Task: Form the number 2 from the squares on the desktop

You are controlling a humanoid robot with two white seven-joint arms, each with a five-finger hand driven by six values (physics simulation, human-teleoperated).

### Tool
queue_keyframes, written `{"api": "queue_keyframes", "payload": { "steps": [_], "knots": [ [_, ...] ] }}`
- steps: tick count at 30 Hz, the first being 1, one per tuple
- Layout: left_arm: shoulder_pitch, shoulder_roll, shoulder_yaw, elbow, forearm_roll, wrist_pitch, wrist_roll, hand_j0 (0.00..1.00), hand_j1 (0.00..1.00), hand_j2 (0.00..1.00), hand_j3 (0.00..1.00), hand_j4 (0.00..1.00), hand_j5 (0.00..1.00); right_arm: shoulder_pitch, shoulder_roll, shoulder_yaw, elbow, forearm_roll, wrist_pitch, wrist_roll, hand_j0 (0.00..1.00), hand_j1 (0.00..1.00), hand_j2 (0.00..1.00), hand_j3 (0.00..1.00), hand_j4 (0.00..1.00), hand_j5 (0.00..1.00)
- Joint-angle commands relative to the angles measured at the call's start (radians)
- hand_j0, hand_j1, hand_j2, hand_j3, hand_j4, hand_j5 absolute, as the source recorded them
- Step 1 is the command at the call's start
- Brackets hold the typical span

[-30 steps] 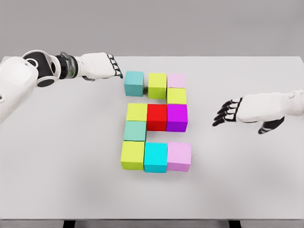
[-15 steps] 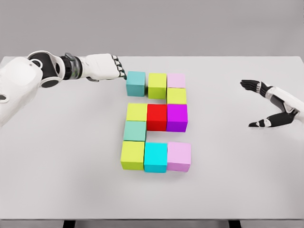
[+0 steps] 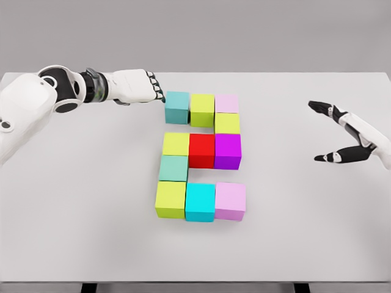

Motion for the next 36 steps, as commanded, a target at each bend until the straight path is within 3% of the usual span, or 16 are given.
{"api": "queue_keyframes", "payload": {
  "steps": [1,29,33,36],
  "knots": [
    [0.000,0.000,0.002,0.000,0.003,0.001,0.000,0.87,0.87,0.87,0.87,0.87,0.87,0.000,0.011,-0.007,0.000,-0.002,0.002,0.000,1.00,1.00,1.00,1.00,1.00,1.00],
    [0.003,-0.005,0.002,0.008,0.001,0.001,0.000,0.88,0.88,0.88,0.88,0.88,0.88,0.002,0.023,-0.005,-0.006,-0.001,0.002,0.000,1.00,1.00,1.00,1.00,1.00,1.00],
    [0.005,0.019,0.008,0.012,0.009,0.001,0.000,0.94,0.94,0.94,0.94,0.94,0.94,0.002,0.023,-0.005,-0.005,-0.001,0.002,0.000,1.00,1.00,1.00,1.00,1.00,1.00],
    [0.006,0.119,0.046,0.002,0.072,0.001,0.007,1.00,1.00,1.00,1.00,1.00,1.00,0.002,0.024,-0.005,-0.008,-0.001,0.002,0.000,1.00,1.00,1.00,1.00,1.00,1.00]
  ]
}}
